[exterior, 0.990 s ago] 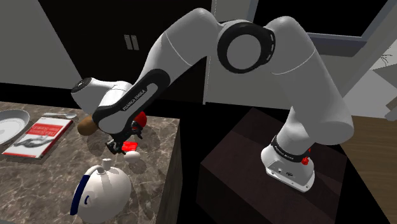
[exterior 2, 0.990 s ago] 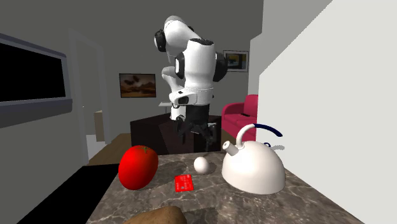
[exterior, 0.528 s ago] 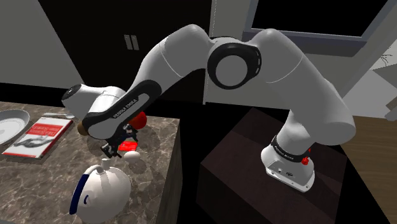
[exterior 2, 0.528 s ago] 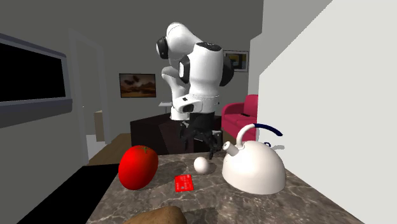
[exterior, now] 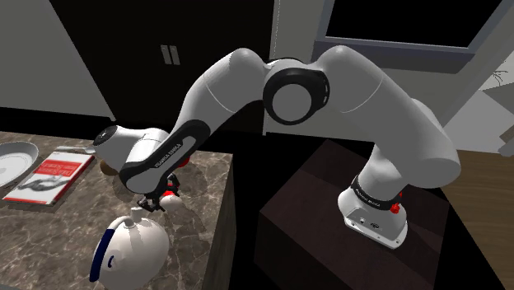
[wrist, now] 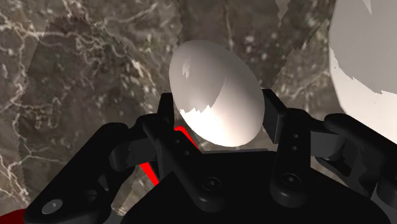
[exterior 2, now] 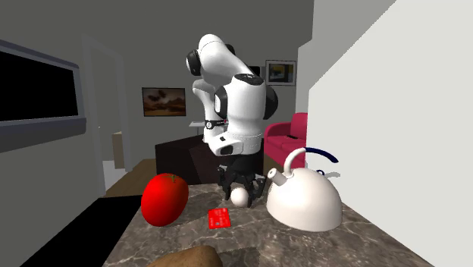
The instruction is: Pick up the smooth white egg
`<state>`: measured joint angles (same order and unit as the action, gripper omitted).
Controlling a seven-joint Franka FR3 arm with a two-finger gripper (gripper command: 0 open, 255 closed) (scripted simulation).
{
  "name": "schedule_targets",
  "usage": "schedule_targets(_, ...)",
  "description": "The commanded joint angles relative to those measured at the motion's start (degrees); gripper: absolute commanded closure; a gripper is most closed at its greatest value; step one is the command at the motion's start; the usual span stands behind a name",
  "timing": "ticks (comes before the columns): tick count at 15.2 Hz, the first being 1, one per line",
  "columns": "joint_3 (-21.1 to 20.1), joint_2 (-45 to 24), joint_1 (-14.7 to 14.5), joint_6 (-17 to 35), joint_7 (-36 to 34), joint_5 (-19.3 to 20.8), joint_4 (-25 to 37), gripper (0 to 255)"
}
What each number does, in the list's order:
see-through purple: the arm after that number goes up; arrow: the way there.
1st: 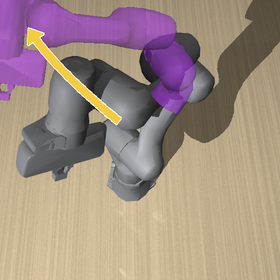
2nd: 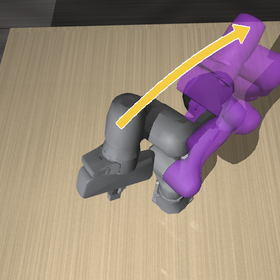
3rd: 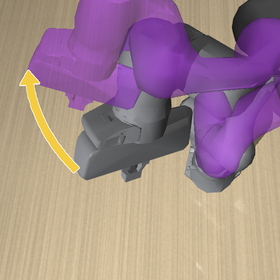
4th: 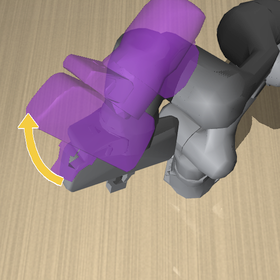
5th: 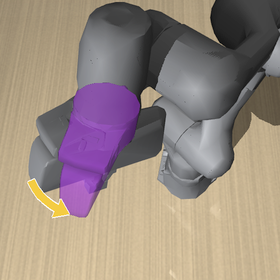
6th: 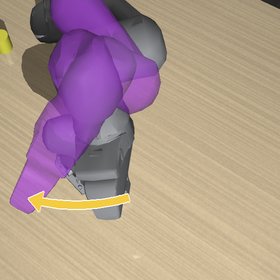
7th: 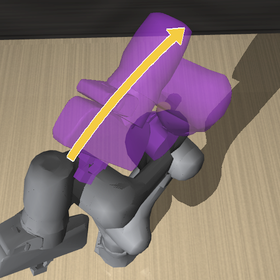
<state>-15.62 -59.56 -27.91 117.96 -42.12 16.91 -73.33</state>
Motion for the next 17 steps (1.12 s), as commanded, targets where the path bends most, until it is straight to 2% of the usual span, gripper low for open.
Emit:
schedule_targets(1,0.0,-0.1,0.0,0.1,0.0,0.0,0.0,255)
schedule_targets(6,-0.1,0.1,0.0,0.1,-0.1,0.0,-0.3,255)
schedule_targets(17,-1.2,6.4,0.8,-3.8,0.2,-1.0,-2.7,255)
